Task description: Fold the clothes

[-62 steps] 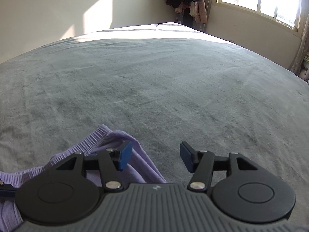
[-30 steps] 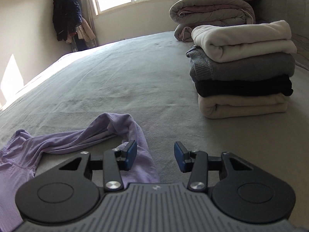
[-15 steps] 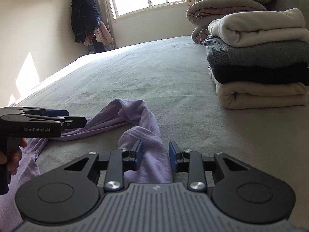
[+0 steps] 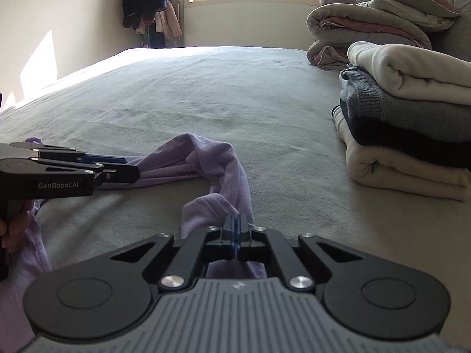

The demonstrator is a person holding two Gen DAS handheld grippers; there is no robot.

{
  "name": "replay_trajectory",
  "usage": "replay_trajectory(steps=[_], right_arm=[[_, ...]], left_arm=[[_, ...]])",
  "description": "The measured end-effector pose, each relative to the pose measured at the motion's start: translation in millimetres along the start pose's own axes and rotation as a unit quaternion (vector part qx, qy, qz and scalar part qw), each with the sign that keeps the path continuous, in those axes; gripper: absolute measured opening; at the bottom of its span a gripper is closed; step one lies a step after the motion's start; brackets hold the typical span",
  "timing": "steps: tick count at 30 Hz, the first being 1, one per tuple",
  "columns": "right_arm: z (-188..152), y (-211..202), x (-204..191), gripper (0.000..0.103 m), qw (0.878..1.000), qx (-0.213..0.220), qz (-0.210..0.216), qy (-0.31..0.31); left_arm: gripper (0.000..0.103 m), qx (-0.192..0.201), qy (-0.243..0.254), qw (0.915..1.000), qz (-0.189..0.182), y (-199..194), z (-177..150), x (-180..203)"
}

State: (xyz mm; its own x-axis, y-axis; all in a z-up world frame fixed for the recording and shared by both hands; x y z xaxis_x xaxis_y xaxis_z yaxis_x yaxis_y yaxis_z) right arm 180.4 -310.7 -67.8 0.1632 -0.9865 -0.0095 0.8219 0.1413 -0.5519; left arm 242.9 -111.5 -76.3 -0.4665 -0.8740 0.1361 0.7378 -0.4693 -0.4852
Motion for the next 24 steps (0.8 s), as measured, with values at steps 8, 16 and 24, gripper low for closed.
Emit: replay_trajectory(steps=[8, 16, 24], right_arm=[[31, -23, 17, 0.000, 0.992, 0.014, -0.094, -0.088], [55, -56, 32, 0.000, 0.978, 0.069, -0.157, -0.120], [-3, -49, 7, 0.000, 0.980, -0.025, -0.110, -0.163]], left_arm=[[0.004, 0.021, -0.047, 0.9987, -0.004, -6, 4, -13], [0.004, 0.044, -0.077, 0.9961, -0.007, -15, 11, -23], [0.004, 0.044, -0.096, 0.9944, 0.002, -16, 12, -31]])
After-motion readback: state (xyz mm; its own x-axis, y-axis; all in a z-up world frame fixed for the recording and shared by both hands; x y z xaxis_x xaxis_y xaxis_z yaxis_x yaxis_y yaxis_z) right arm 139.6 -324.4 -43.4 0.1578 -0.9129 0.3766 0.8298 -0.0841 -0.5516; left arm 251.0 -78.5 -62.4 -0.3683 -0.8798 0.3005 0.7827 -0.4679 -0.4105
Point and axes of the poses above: each gripper's, at about its wrist camera, not at the fingertips, and y roughly the way its jaws point, x to its right, z to its top, the point moved 3 cm from there along y, roughly the way its jaws point, and after that the axes turned 3 degrees about x, right-handed, at the moved point
